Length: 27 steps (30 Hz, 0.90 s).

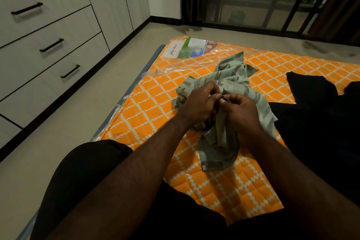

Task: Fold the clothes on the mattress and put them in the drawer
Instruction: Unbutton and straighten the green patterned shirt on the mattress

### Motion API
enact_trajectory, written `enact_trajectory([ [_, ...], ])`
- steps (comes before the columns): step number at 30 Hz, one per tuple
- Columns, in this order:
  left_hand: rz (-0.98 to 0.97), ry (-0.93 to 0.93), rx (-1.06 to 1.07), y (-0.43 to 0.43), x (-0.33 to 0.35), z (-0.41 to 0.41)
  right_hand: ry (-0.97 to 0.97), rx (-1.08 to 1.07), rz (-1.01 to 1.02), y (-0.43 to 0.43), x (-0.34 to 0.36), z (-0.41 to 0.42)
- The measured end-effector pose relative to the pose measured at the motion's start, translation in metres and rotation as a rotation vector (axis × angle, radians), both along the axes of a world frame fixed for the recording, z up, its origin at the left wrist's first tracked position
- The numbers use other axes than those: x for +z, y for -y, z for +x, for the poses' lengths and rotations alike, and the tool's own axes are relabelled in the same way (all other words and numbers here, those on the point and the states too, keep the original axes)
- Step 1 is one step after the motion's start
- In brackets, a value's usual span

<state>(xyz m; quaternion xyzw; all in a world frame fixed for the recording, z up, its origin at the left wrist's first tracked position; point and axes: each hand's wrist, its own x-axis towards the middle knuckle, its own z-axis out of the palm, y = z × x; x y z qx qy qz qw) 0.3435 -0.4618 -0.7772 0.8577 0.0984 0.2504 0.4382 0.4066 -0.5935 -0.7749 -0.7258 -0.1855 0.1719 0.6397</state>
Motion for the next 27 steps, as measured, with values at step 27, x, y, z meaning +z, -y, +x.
enact_trajectory([
  [27,0.104,0.018,-0.052,-0.0085,-0.0065,0.0010,0.201,-0.096,-0.065,0.0004,-0.0082,0.0071],
])
